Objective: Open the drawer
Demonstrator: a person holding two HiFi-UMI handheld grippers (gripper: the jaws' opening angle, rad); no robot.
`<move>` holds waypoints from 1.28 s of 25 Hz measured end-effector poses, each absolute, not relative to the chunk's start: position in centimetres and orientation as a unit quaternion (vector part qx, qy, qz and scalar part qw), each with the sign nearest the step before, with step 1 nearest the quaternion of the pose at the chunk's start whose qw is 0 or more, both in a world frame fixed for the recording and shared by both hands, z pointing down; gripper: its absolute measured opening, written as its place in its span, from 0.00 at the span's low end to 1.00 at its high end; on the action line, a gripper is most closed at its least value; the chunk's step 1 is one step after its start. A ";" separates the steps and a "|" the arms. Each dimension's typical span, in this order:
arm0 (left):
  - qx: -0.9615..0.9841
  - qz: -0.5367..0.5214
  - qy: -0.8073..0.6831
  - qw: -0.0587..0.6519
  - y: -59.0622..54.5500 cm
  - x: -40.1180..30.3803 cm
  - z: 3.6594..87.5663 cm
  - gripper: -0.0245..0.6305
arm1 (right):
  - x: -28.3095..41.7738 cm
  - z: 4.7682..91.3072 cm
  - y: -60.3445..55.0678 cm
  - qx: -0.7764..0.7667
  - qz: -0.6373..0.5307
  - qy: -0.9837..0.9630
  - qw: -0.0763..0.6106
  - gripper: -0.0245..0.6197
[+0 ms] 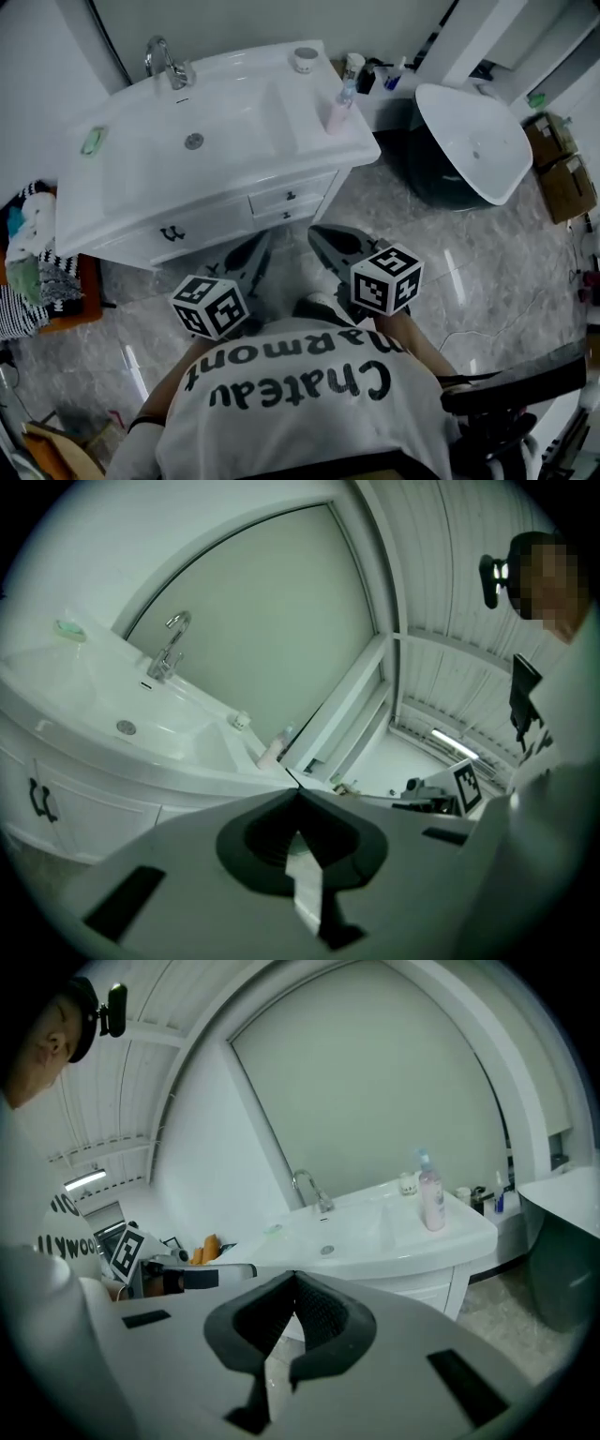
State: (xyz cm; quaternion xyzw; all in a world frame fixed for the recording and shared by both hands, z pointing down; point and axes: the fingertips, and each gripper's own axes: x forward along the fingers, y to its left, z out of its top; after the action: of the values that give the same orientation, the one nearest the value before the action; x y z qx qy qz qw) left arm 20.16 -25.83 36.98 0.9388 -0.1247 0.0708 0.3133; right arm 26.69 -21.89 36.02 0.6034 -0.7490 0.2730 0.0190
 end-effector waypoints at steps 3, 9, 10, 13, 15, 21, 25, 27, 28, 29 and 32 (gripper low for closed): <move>0.933 0.049 -0.157 0.319 -25.9 21.9 37.8 0.05 | 28.9 37.3 -22.8 0.572 0.279 -0.770 0.041 0.05; 0.916 0.040 -0.236 0.323 -26.4 24.5 40.6 0.05 | 32.5 40.9 -24.6 0.512 0.292 -0.805 0.072 0.05; 0.914 0.039 -0.248 0.317 -26.5 24.8 41.0 0.05 | 33.0 41.5 -24.9 0.502 0.298 -0.809 0.072 0.05; 0.920 0.042 -0.277 0.274 -27.0 25.6 42.3 0.05 | 34.1 43.1 -26.2 0.473 0.316 -0.820 0.068 0.05; 0.919 0.053 -0.298 0.253 -27.3 25.8 43.2 0.05 | 34.3 44.2 -27.0 0.453 0.324 -0.829 0.059 0.05; 0.896 0.078 -0.346 0.269 -27.4 25.5 46.3 0.05 | 34.7 49.1 -28.9 0.423 0.351 -0.833 0.065 0.05; 0.886 0.102 -0.361 0.273 -27.5 25.6 48.4 0.05 | 35.1 52.4 -30.1 0.420 0.361 -0.828 0.086 0.05; 0.878 0.111 -0.374 0.277 -27.4 25.4 49.4 0.05 | 35.4 54.0 -30.6 0.420 0.365 -0.826 0.097 0.06; 0.873 0.112 -0.380 0.285 -27.2 25.5 49.8 0.05 | 35.8 54.8 -30.9 0.422 0.366 -0.823 0.103 0.05; 0.867 0.111 -0.385 0.296 -27.1 25.5 50.2 0.05 | 36.3 55.6 -31.2 0.426 0.369 -0.819 0.107 0.06; 0.841 0.099 -0.410 0.337 -27.3 24.5 51.4 0.05 | 36.8 58.1 -32.4 0.438 0.382 -0.806 0.113 0.06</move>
State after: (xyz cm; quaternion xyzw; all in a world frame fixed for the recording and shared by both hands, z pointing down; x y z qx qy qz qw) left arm 24.47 -27.26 51.42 0.8414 -0.4104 0.0994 0.3372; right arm 36.83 -32.38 58.09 0.4379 -0.8059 0.3822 0.1125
